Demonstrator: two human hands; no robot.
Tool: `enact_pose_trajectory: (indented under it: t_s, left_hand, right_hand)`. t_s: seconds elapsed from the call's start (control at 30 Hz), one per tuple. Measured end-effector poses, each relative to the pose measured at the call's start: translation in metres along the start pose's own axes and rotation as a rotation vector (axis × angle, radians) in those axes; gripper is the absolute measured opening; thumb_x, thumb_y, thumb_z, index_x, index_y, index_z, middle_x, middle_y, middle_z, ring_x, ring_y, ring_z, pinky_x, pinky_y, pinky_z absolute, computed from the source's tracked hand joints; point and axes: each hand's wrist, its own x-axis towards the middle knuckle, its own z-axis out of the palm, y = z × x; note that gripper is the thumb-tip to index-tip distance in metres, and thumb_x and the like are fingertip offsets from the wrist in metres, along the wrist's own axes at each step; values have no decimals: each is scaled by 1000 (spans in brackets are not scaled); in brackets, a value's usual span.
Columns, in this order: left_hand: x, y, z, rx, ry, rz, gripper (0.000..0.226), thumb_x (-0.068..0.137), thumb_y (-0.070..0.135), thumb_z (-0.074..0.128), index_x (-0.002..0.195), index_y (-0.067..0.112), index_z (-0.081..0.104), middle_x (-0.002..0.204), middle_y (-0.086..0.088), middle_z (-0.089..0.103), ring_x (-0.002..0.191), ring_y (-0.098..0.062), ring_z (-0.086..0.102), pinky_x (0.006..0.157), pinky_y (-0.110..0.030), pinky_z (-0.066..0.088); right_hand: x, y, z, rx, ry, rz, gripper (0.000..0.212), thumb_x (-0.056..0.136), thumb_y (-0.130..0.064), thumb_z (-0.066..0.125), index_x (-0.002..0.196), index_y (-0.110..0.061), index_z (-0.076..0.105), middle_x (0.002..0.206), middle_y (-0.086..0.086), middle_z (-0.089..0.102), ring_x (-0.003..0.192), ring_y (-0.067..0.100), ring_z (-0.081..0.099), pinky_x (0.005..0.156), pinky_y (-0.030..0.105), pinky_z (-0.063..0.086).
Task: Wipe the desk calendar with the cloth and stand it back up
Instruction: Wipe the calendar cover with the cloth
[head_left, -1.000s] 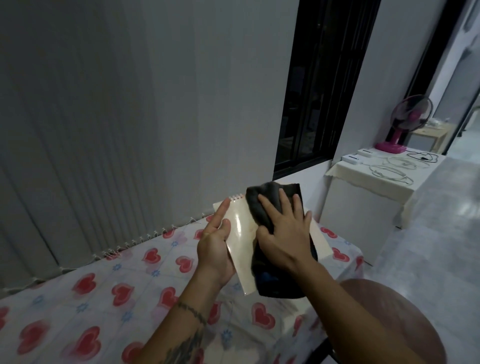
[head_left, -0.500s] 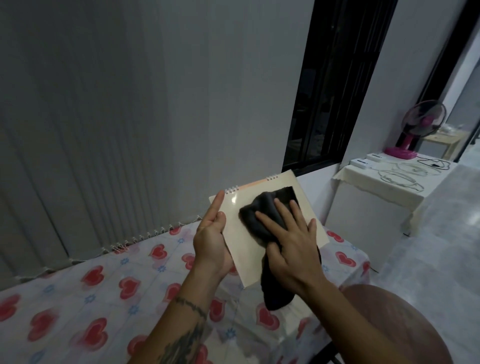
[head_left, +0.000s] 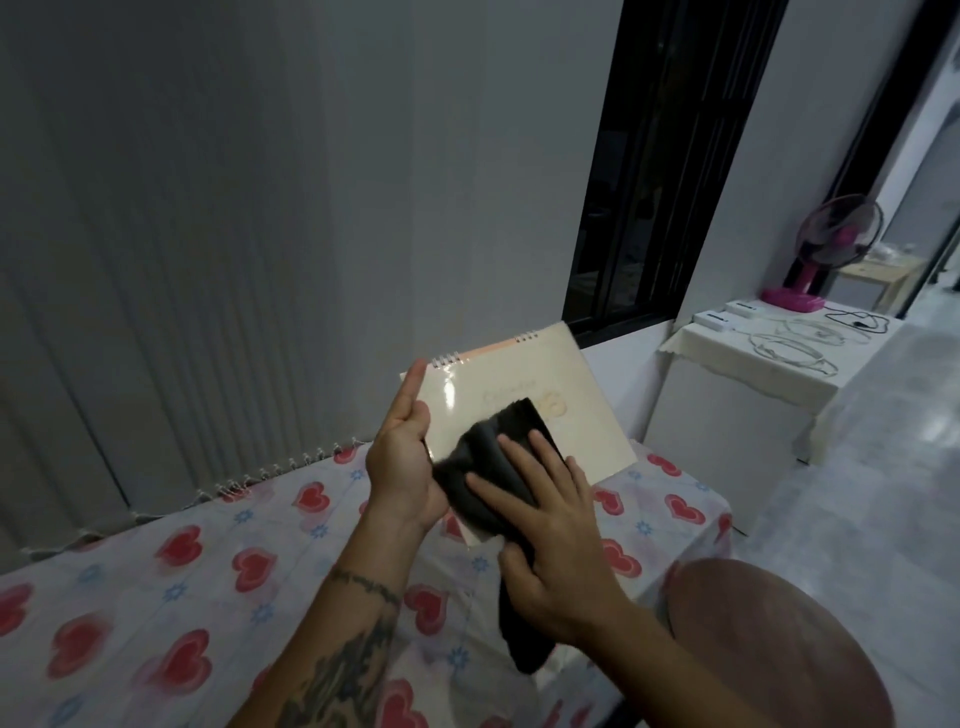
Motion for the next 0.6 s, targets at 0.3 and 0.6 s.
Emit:
enact_pose_trajectory:
  t_s: [0.3, 0.6]
  left_hand:
    - [12, 7, -10, 62, -39, -38, 45, 108, 14, 31, 122, 38, 66, 95, 9, 80, 84, -18, 77, 65, -35, 62]
    - [4, -5, 3, 101, -191, -68, 44, 107, 15, 34, 127, 38, 65, 115, -6, 76, 101, -30, 73, 80, -45, 61]
  right_hand:
    - [13, 41, -27, -47, 132, 112, 45, 80, -18, 41, 112, -23, 71, 141, 3, 51, 137, 27, 34, 111, 50, 26]
    - [44, 14, -36, -63, 20, 162, 59, 77, -33, 46, 136, -33, 49, 155, 0, 28, 142, 22, 13, 114, 48, 13]
